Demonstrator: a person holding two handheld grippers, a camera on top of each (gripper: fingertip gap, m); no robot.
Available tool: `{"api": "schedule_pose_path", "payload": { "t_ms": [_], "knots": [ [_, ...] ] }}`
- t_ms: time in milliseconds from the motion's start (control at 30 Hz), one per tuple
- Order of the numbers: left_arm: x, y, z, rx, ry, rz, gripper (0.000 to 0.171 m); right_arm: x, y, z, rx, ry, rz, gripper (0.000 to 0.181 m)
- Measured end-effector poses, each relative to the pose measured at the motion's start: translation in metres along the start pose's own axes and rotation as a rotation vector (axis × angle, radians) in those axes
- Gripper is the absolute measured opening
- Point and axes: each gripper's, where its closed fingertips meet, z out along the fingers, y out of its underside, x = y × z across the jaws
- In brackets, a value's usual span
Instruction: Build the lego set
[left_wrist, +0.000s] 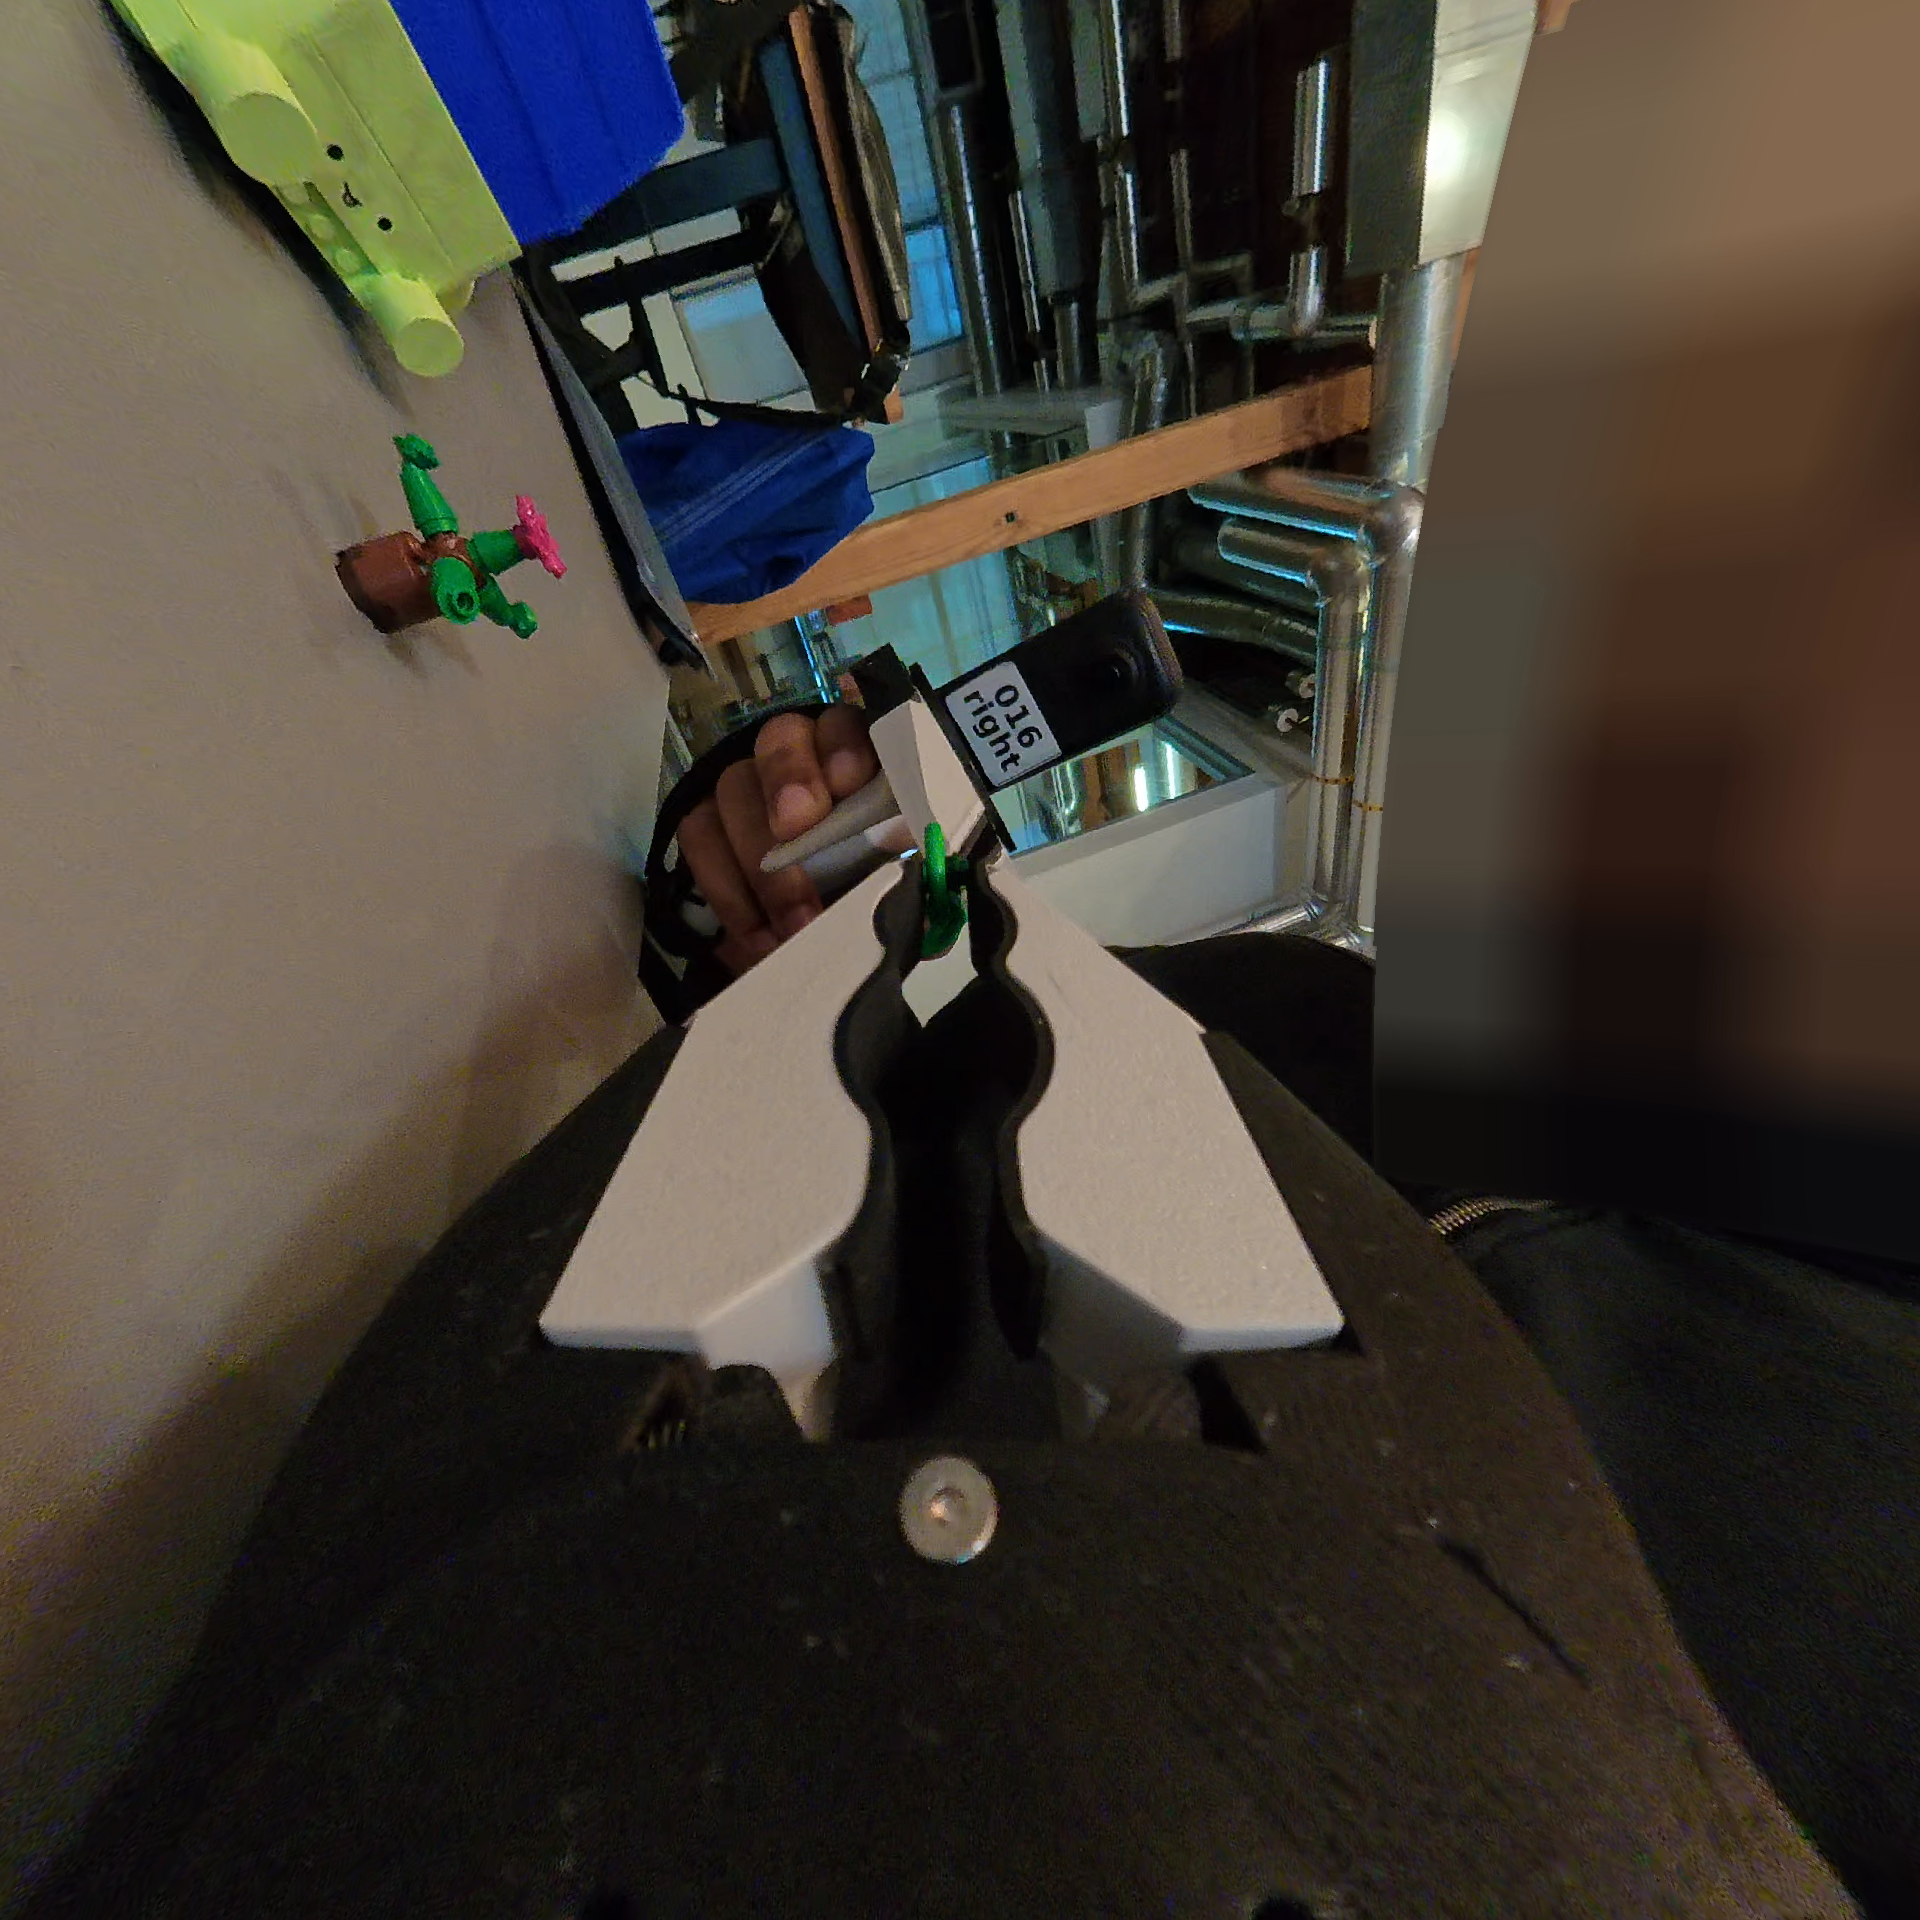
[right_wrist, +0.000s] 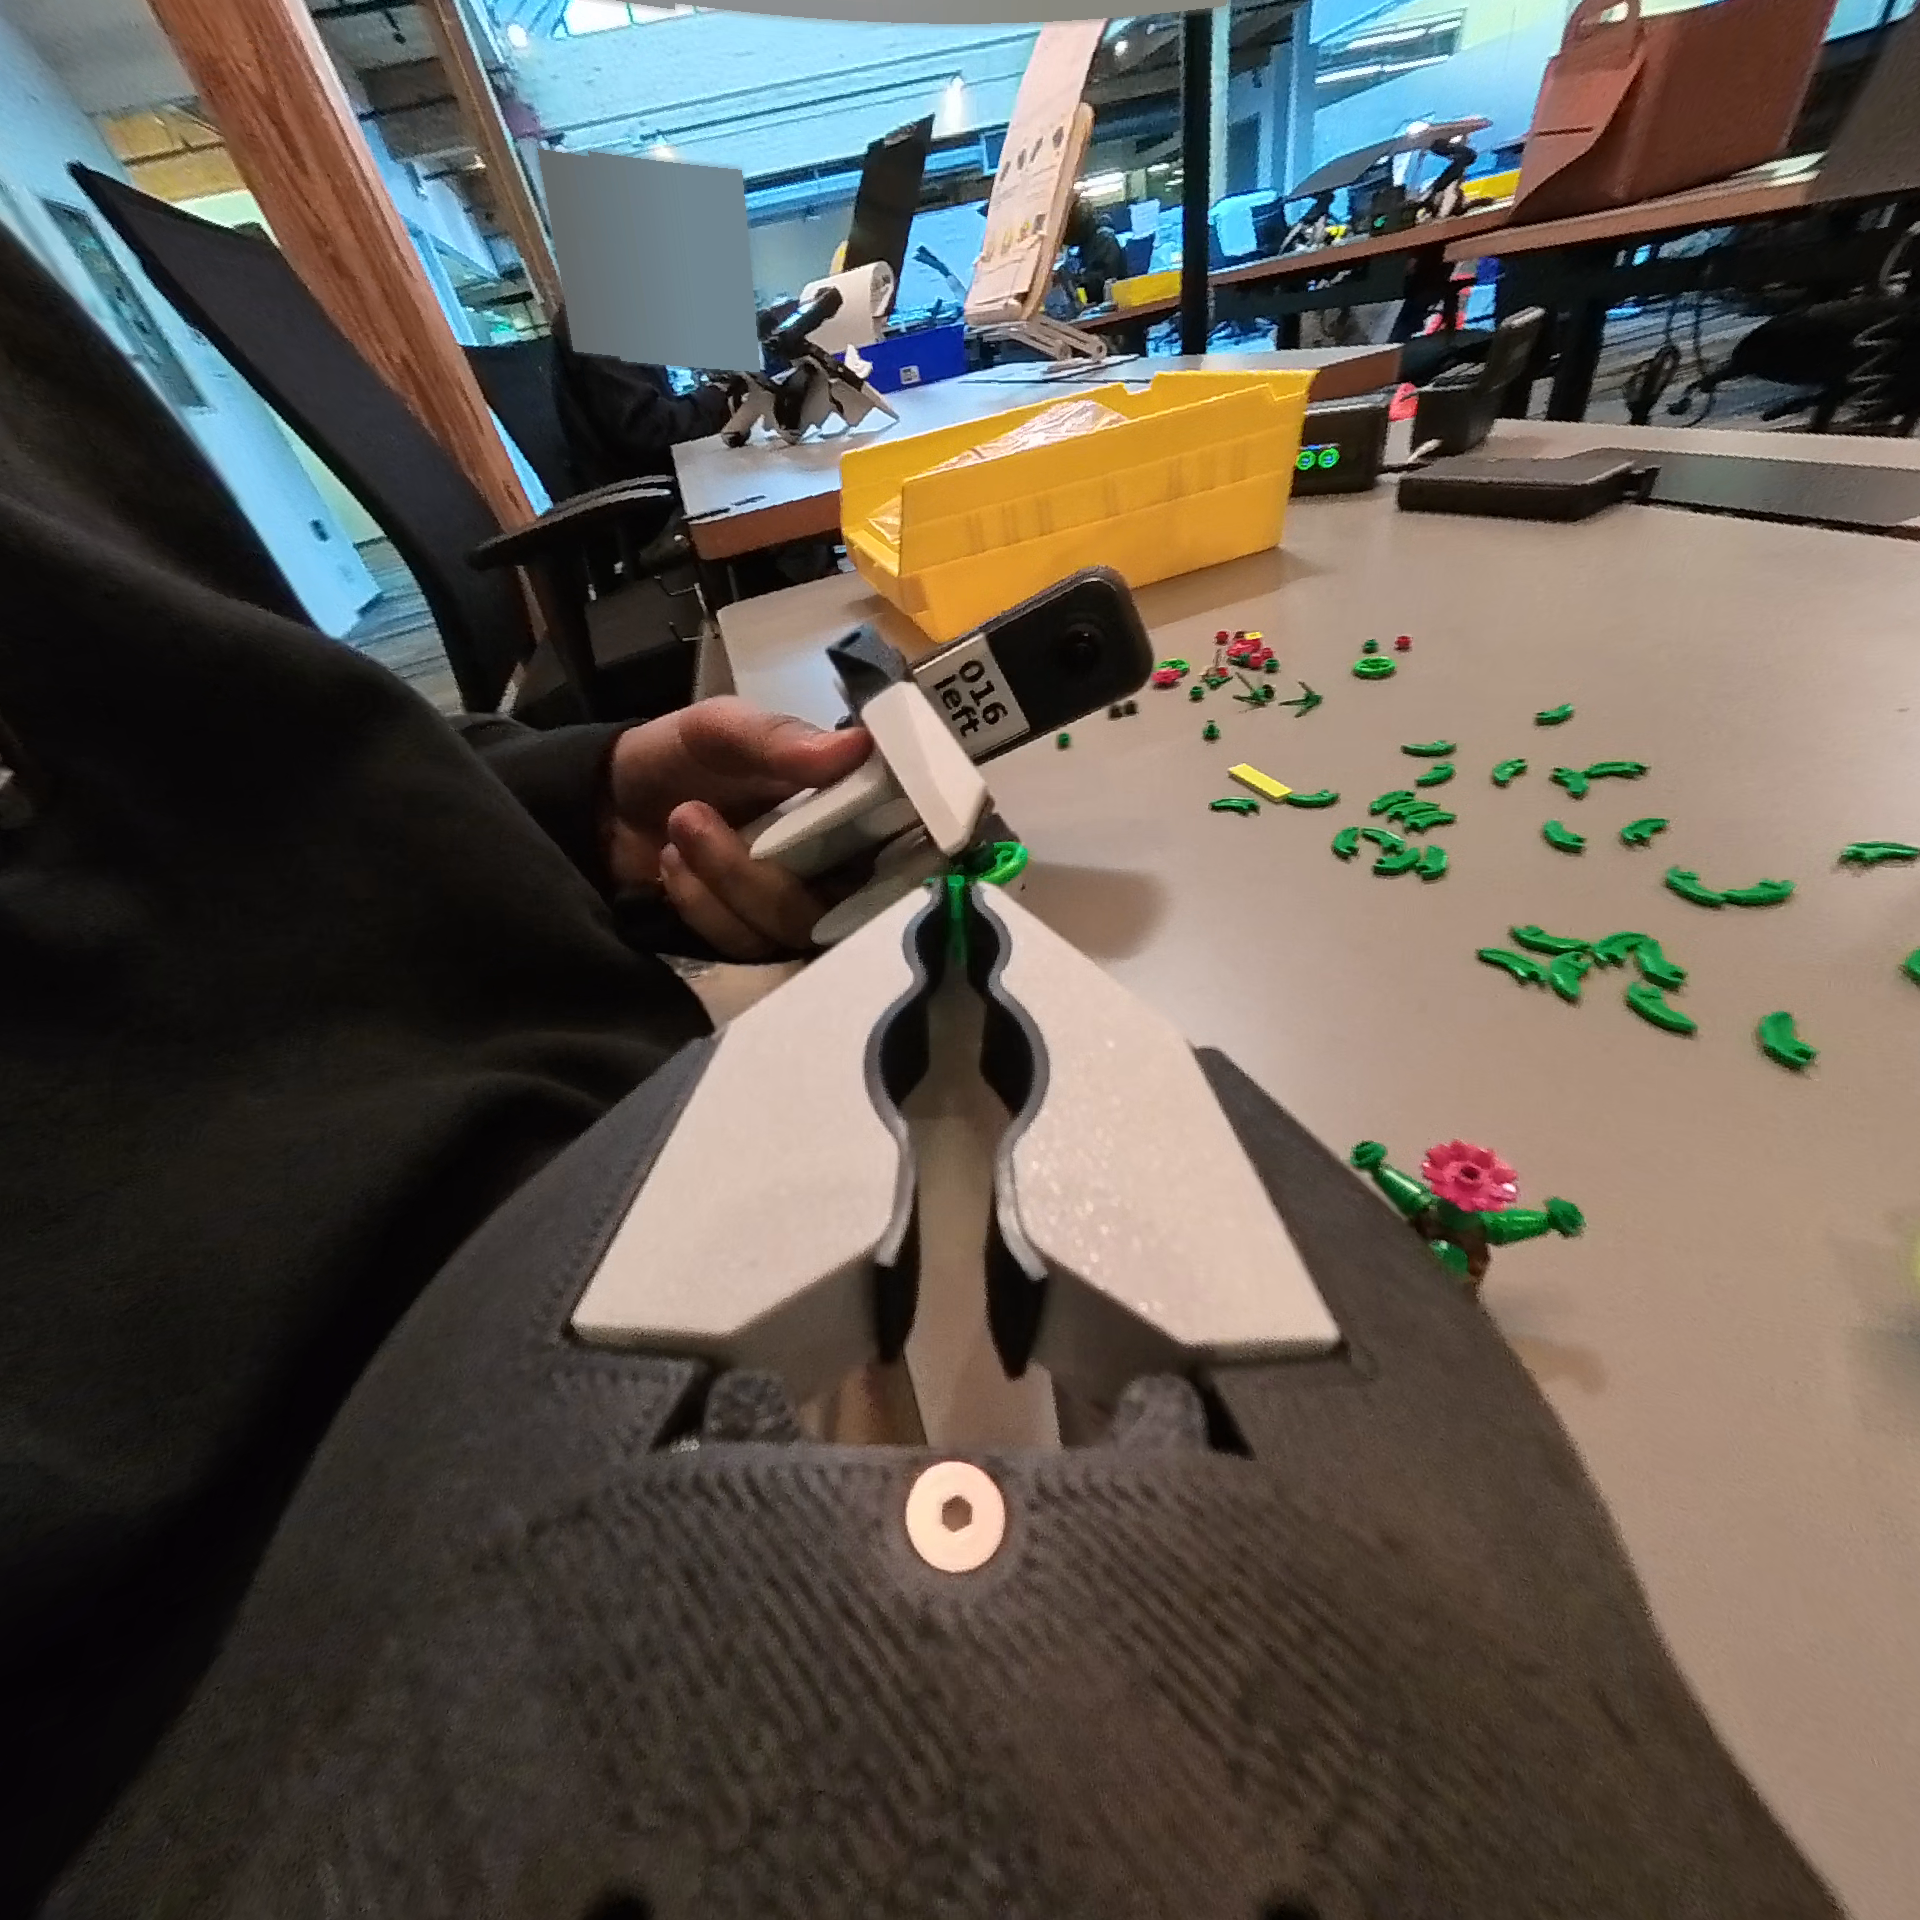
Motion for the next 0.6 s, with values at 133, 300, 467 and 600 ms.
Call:
{"api": "schedule_pose_path", "payload": {
  "t_ms": [133, 300, 467, 600],
  "knots": [
    [0.003, -0.007, 0.007, 0.001, -0.026, 0.029, 0.009, 0.008, -0.008, -0.012, 0.046, 0.065, -0.029, 0.001],
    [0.006, -0.020, 0.018, 0.038, -0.009, 0.050, 0.008, 0.011, -0.022, -0.038, 0.143, 0.077, 0.008, 0.001],
    [0.002, -0.027, 0.034, 0.054, -0.006, 0.050, 0.007, 0.021, -0.017, -0.050, 0.148, 0.110, 0.016, 0.001],
    [-0.002, -0.032, 0.044, 0.061, -0.015, 0.057, 0.007, 0.026, -0.015, -0.054, 0.168, 0.105, 0.054, 0.001]
  ]
}}
